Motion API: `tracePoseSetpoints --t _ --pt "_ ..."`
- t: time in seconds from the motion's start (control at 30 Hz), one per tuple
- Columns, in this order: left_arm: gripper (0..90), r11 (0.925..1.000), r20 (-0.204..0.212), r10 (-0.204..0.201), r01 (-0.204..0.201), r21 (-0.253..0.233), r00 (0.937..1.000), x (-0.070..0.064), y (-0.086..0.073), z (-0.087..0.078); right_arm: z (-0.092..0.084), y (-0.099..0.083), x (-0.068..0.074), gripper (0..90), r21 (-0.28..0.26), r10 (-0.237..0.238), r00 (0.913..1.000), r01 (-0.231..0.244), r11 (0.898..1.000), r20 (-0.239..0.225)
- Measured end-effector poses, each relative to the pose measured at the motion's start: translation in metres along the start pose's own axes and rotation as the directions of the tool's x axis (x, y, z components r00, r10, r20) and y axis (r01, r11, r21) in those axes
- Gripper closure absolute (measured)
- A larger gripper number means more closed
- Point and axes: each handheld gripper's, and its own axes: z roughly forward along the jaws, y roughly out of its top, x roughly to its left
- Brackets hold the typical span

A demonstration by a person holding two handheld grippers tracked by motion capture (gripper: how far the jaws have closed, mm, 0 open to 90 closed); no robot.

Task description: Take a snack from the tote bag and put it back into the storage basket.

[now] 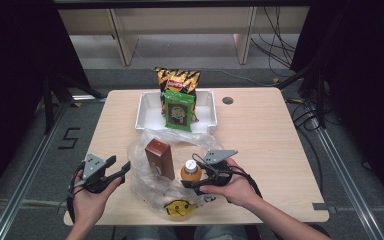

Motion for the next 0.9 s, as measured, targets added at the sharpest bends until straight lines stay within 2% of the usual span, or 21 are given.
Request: tracePoseSetpoints --t 0.07,0.13,0.17,0.27,0.37,0.4,0.47,0.57,0.67,0.8,0.83,0.87,0.9 --pt "41.8 1.0000 0.002 0.002 -0.002 0.000 1.0000 0.0000 0.0000 0.0001 0.0003 0.0000 -0.0005 28.1 -0.004 -0.007 1.0000 0.007 1.000 0.001" --pt "41.8 1.0000 0.002 0.003 -0.003 0.001 1.0000 0.0000 0.0002 0.0000 -0.0005 0.0003 -0.0002 27.7 0.001 0.008 1.0000 -0.008 1.000 0.002" --pt "41.8 1.0000 0.001 0.004 -0.004 0.000 1.0000 -0.0001 0.0002 0.0000 -0.0003 0.0003 -0.0015 27.7 -0.001 -0.010 0.9999 0.010 1.000 -0.001" --pt "41.8 1.0000 0.002 0.003 -0.003 -0.002 1.0000 -0.0002 0.0002 0.0002 0.0003 -0.0001 -0.0020 27.3 -0.014 -0.017 0.9998 0.017 1.000 0.011" --pt "41.8 1.0000 0.004 0.003 -0.003 0.000 1.0000 -0.0003 0.0001 0.0003 0.0008 -0.0003 -0.0018 27.3 -0.018 -0.018 0.9997 0.018 1.000 0.014" --pt "41.8 1.0000 0.006 0.003 -0.003 -0.001 1.0000 -0.0003 0.0001 0.0005 0.0013 -0.0006 -0.0007 27.6 -0.017 -0.003 1.0000 0.003 1.000 0.008" --pt "41.8 1.0000 0.003 0.004 -0.004 0.001 1.0000 -0.0003 0.0002 0.0002 0.0016 -0.0008 -0.0030 29.2 -0.014 -0.024 0.9997 0.024 1.000 0.001" --pt "41.8 1.0000 0.002 0.004 -0.004 0.000 1.0000 -0.0003 0.0002 0.0001 0.0020 -0.0011 -0.0015 29.4 -0.013 -0.014 0.9999 0.014 1.000 -0.004" --pt "41.8 1.0000 0.003 0.002 -0.002 -0.002 1.0000 -0.0007 0.0002 0.0004 0.0013 -0.0011 -0.0025 29.6 -0.015 -0.025 0.9997 0.025 1.000 0.005" --pt "41.8 1.0000 0.003 0.005 -0.005 -0.002 1.0000 -0.0008 0.0004 0.0002 0.0012 -0.0011 -0.0021 29.8 -0.012 -0.020 0.9998 0.020 1.000 0.002" --pt "41.8 1.0000 0.002 0.003 -0.003 -0.001 1.0000 -0.0008 0.0004 0.0002 0.0012 -0.0014 -0.0009 29.9 -0.010 -0.006 1.0000 0.006 1.000 -0.001" --pt "41.8 1.0000 0.002 0.003 -0.003 -0.002 1.0000 -0.0007 0.0004 0.0003 0.0011 -0.0011 -0.0027 29.9 -0.013 -0.025 0.9997 0.025 1.000 0.001" --pt "41.8 1.0000 0.004 0.001 -0.001 -0.003 1.0000 -0.0006 0.0005 0.0007 0.0012 -0.0011 -0.0025 30.0 -0.014 -0.024 0.9997 0.024 1.000 0.002"
